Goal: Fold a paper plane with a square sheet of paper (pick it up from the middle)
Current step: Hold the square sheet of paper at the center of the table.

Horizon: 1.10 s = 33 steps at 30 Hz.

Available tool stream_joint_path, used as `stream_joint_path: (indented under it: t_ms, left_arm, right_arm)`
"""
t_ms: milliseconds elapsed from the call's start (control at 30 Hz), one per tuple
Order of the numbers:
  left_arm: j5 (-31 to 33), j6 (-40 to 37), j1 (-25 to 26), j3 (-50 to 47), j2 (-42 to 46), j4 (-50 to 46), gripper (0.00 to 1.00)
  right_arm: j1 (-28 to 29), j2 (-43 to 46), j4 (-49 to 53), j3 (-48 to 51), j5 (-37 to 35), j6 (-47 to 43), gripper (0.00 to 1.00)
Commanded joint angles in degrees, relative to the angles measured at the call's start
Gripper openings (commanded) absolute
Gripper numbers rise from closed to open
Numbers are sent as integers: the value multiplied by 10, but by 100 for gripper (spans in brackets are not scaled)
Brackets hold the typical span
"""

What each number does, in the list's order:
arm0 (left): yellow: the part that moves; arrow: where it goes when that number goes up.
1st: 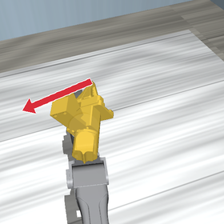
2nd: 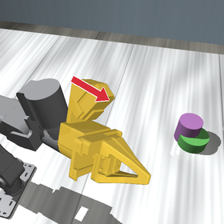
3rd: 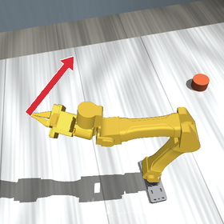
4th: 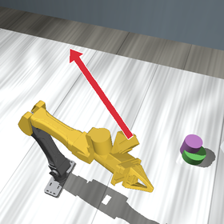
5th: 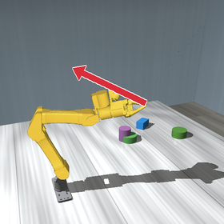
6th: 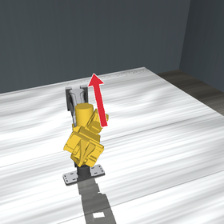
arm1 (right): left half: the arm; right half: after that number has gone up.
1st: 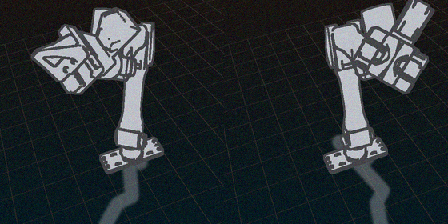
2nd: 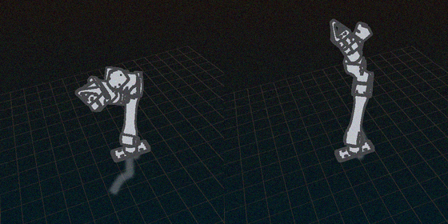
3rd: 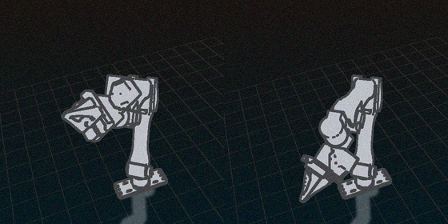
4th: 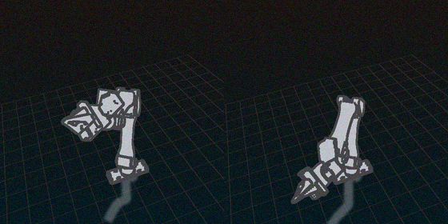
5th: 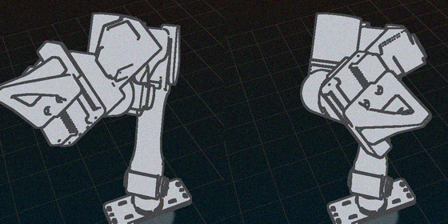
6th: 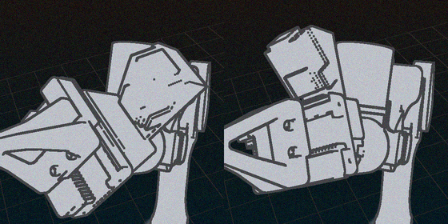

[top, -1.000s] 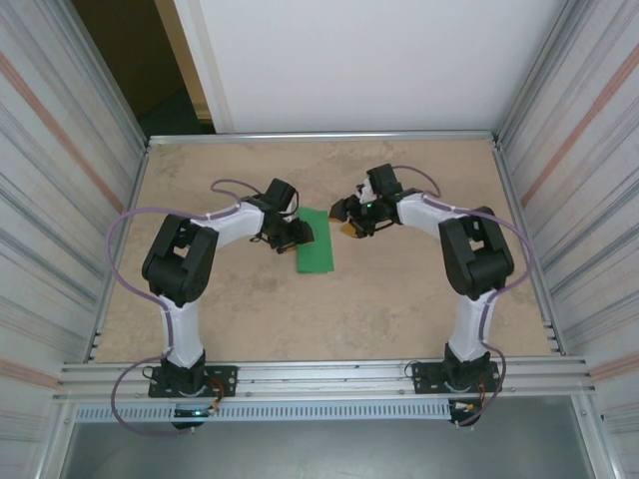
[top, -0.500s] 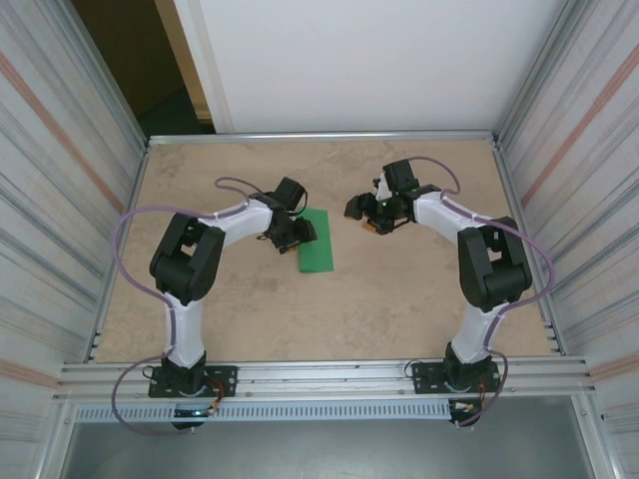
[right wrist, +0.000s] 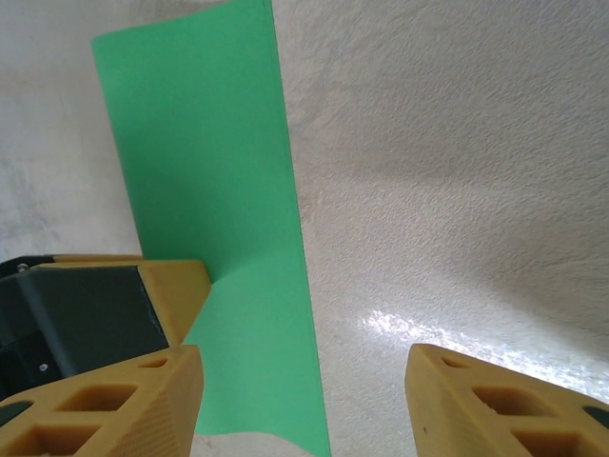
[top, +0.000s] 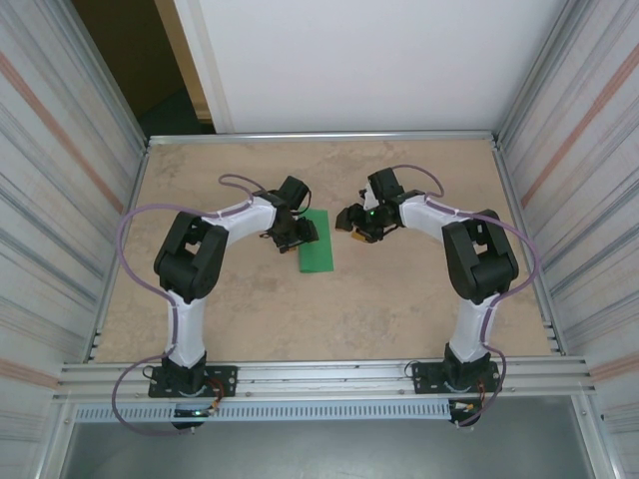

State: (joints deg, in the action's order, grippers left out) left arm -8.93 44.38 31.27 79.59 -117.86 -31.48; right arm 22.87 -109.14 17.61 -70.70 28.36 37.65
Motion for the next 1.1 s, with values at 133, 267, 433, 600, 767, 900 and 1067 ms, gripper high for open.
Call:
stream_joint_path:
  t_ms: [133, 267, 433, 600, 767, 900, 1067]
  left_arm:
    - [10, -15, 15, -39, -129, -42, 60]
    - [14, -14, 15, -37, -137, -47, 60]
    - [19, -5, 14, -32, -147, -61, 60]
    - [27, -3, 13, -28, -149, -71, 60]
    - [24, -2, 11, -29, -151, -71, 60]
    - [21, -5, 12, -30, -154, -71, 60]
    - [19, -10, 11, -30, -155, -70, 60]
  right_arm:
    - [-1, -17, -9, -18, 3, 25, 57]
    - [0, -22, -16, -21, 16, 26, 57]
    - [-3, -29, -25, -23, 37, 22, 56]
    - [2, -32, -36, -23, 48, 23, 55]
    - [3, -44, -58, -23, 90, 25, 53]
    - [4, -51, -63, -26, 104, 24, 48]
    - [10, -74, -57, -43, 120, 21, 32]
